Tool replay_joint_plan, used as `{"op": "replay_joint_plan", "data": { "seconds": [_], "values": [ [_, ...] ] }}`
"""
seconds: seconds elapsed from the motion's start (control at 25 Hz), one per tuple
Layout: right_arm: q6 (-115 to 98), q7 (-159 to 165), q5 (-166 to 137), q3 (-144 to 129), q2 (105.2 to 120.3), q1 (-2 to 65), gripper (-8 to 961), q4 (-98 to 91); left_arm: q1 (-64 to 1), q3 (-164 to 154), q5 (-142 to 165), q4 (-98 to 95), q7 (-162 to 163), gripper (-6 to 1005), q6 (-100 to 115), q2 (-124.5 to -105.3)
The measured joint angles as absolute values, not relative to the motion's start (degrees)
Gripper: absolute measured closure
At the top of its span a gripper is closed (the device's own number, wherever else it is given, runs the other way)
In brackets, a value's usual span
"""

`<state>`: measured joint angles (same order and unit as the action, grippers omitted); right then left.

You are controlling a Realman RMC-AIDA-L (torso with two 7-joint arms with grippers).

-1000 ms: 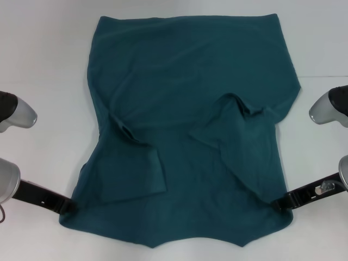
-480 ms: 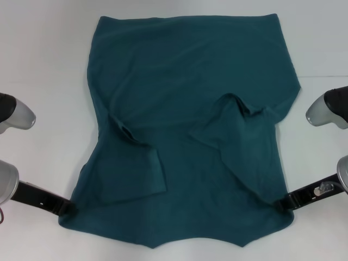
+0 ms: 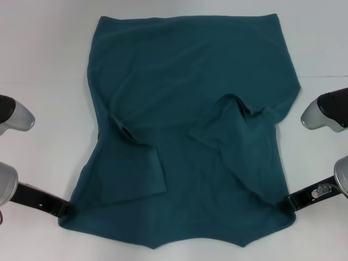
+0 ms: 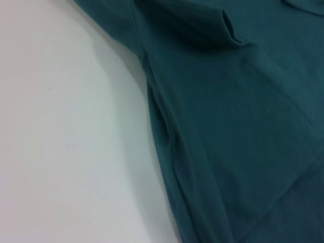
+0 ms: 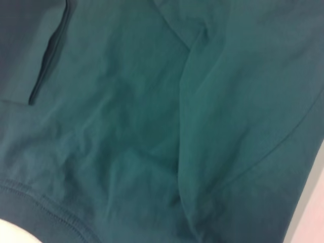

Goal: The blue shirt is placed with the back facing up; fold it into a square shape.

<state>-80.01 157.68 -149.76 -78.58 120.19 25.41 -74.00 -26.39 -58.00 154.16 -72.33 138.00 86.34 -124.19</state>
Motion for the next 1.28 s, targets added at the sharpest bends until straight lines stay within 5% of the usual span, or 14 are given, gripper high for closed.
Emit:
{"op": "replay_joint_plan", "data": {
  "seconds": [0.52,1.28],
  "values": [
    [-79.5,155.1,-149.4,-78.4,120.06,23.2,948,-76.6,-26.3,-58.0,154.2,-72.2,137.8,953,86.1,-124.19],
    [-82.1,149.5,-141.6,-72.8,120.45,11.1,949,-86.9,-26.3,-57.8,154.2,-72.2,137.3,954,85.9,-124.19]
  ]
}}
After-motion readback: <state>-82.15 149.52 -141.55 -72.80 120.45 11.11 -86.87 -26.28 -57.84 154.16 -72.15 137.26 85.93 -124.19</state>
